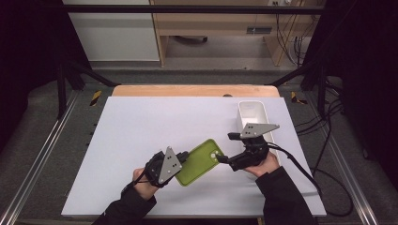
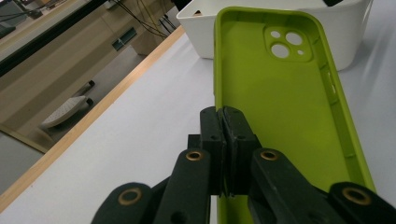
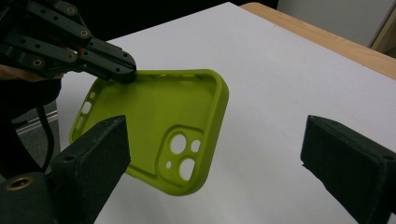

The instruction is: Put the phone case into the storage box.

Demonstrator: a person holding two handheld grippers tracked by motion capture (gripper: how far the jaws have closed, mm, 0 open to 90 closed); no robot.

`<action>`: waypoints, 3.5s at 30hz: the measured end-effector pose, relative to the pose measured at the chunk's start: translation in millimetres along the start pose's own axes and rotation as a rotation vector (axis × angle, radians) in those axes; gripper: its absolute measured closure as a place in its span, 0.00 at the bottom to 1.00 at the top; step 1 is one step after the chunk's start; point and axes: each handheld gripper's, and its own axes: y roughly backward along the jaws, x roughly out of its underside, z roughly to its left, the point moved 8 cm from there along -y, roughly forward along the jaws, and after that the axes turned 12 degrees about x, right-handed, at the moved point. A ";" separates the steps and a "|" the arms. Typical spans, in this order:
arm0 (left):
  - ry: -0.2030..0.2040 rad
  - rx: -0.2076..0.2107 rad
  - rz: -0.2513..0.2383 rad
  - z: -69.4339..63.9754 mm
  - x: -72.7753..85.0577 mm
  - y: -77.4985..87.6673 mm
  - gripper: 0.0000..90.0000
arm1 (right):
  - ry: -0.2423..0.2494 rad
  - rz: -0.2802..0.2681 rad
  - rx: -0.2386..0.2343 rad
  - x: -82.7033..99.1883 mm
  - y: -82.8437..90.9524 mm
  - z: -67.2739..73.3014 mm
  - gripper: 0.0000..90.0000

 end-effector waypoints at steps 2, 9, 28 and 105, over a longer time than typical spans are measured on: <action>0.000 0.000 -0.001 0.0 -0.1 0.1 0.97 | 0.003 0.012 -0.005 -2.5 -2.6 0.5 0.13; -0.012 -0.005 -0.004 -0.4 -1.5 1.3 0.97 | -0.003 0.034 -0.024 -7.6 -10.9 0.6 0.18; -0.027 -0.005 -0.018 -3.0 -4.1 1.6 0.97 | -0.035 0.092 -0.112 -9.0 -20.5 3.4 0.38; 0.028 0.065 -0.040 -3.7 0.1 -4.2 0.78 | -0.139 0.227 -0.194 -7.1 -11.5 2.4 0.88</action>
